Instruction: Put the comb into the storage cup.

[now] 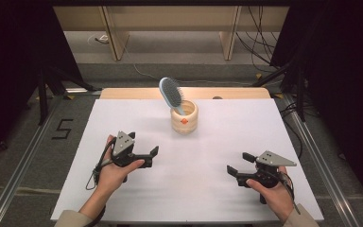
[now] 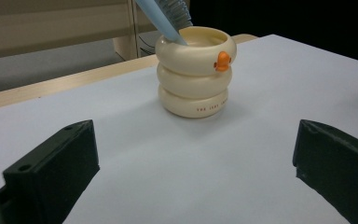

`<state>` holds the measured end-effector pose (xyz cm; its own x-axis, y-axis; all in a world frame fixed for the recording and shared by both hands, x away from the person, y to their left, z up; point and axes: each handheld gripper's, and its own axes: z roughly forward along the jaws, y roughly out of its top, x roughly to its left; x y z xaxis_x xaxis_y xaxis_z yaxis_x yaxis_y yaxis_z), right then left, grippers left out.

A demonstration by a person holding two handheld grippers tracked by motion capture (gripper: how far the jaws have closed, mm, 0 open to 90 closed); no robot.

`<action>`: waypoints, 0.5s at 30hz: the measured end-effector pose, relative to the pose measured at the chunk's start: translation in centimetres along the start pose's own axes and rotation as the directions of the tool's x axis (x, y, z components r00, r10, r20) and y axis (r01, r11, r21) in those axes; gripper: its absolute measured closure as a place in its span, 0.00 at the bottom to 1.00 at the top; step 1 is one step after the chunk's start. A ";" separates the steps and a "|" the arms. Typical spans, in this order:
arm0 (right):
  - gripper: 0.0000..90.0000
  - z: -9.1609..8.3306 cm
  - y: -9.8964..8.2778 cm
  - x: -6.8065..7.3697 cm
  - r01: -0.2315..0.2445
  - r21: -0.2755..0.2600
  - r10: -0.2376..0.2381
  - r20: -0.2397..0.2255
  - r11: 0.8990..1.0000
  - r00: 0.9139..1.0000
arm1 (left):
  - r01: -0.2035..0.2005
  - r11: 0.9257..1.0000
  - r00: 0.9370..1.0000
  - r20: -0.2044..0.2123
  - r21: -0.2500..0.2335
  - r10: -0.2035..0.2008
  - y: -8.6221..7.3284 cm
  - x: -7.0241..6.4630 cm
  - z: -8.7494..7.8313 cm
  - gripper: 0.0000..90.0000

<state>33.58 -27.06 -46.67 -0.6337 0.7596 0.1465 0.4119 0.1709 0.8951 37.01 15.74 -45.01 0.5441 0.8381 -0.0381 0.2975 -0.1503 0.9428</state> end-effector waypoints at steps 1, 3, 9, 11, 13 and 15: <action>0.17 0.0 0.0 0.0 0.000 0.000 0.000 -0.001 1.000 1.000 | -0.001 1.000 1.000 -0.001 0.001 0.001 -0.2 0.0 -0.1 0.00; 0.17 0.0 0.0 0.0 0.000 0.002 0.000 -0.002 1.000 1.000 | 0.004 1.000 1.000 0.004 0.005 -0.004 -0.5 0.1 -0.3 0.00; 0.17 -0.1 0.0 -0.1 0.003 0.003 -0.003 -0.002 1.000 1.000 | 0.007 1.000 1.000 -0.011 -0.001 -0.007 -1.2 0.8 -1.2 0.00; 0.17 0.0 0.0 -0.1 0.004 0.004 -0.004 -0.002 1.000 1.000 | 0.003 1.000 1.000 -0.020 0.001 -0.003 -1.5 1.0 -1.5 0.00; 0.17 0.0 0.0 -0.1 0.006 0.004 -0.006 -0.004 1.000 1.000 | 0.001 1.000 1.000 -0.027 0.004 -0.001 -1.8 1.1 -1.8 0.00; 0.17 -0.1 0.0 -0.1 0.006 0.003 -0.006 -0.004 1.000 1.000 | 0.003 1.000 1.000 -0.030 0.003 -0.003 -2.0 1.2 -2.1 0.00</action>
<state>33.57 -27.13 -46.66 -0.6390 0.7559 0.1426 0.4095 0.1773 0.8949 35.46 18.10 -46.23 0.5192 0.8541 -0.0311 0.3019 -0.1492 0.9416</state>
